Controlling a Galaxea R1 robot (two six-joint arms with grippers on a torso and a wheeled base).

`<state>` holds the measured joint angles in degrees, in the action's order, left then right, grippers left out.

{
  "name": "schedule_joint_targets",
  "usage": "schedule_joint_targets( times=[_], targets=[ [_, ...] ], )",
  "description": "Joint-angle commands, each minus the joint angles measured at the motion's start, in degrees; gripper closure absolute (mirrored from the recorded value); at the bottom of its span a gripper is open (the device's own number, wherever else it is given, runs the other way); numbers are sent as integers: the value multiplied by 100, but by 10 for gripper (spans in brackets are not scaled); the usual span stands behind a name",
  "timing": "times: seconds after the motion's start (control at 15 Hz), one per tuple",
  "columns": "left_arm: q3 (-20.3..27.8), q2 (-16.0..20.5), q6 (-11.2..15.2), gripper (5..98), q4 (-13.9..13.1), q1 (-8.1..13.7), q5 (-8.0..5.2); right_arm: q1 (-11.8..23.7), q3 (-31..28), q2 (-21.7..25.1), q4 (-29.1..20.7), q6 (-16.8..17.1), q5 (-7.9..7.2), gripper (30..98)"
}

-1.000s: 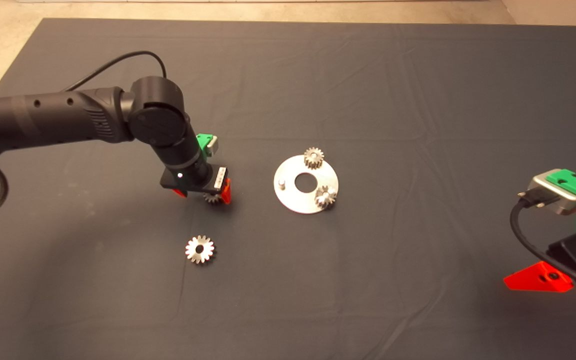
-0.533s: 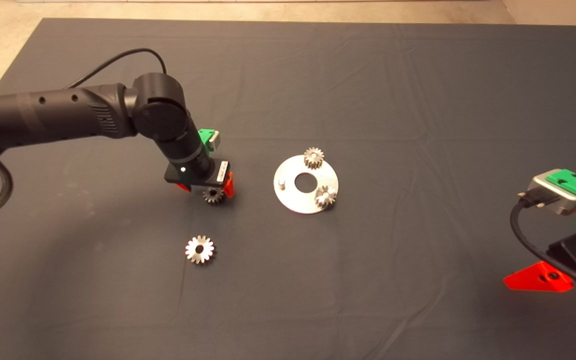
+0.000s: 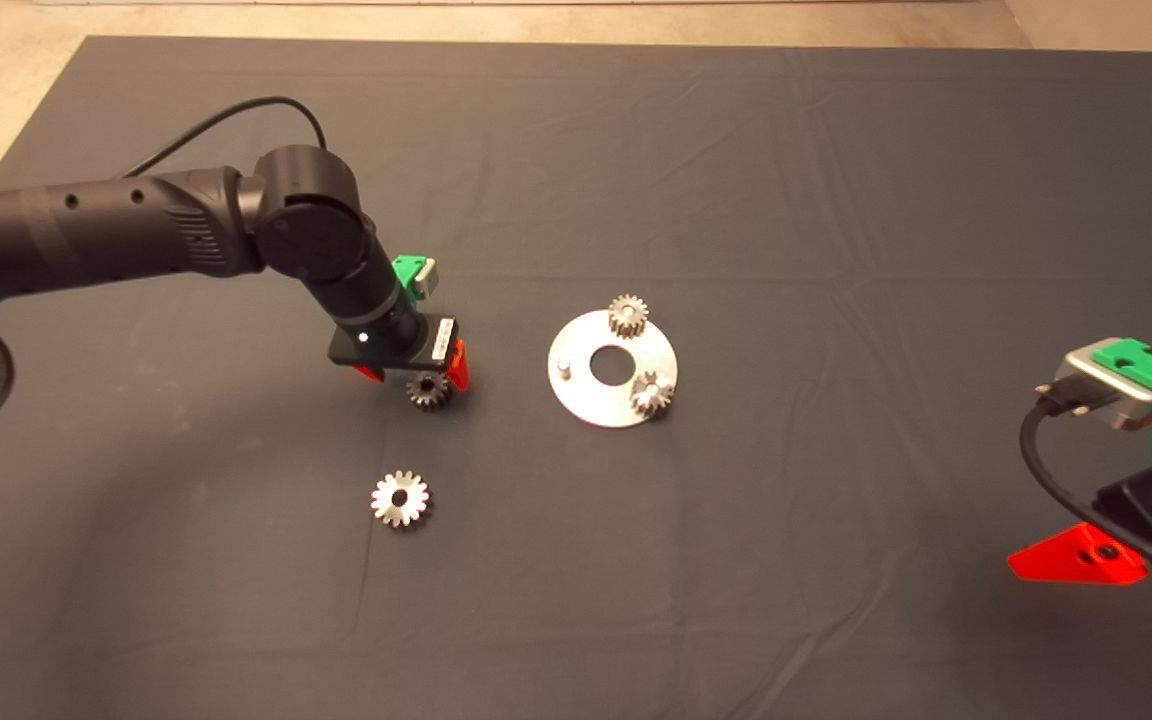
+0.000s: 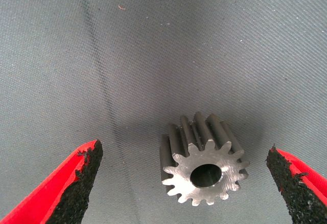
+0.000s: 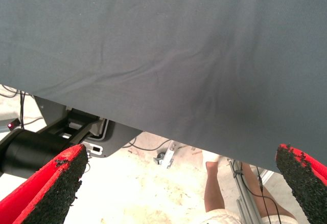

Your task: Remove an incorrectly installed larger gear and replace it with the correct smaller gear

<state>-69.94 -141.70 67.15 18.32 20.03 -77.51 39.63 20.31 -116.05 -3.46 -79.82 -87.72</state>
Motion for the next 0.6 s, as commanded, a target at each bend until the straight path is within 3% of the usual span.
schedule_joint_targets(
  times=[0.0, 0.2, 0.53],
  targets=[
    [165, 84, -26, 207, -22, 63, -19, 63, -11, -1, -190, -7, -509, 308],
    [184, 76, -26, 220, -22, 63, 60, 63, -11, -1, -190, -7, -509, 308],
    [175, 67, -17, 250, -22, 54, 69, 63, -11, -1, -190, -15, -509, 308]
  ],
)
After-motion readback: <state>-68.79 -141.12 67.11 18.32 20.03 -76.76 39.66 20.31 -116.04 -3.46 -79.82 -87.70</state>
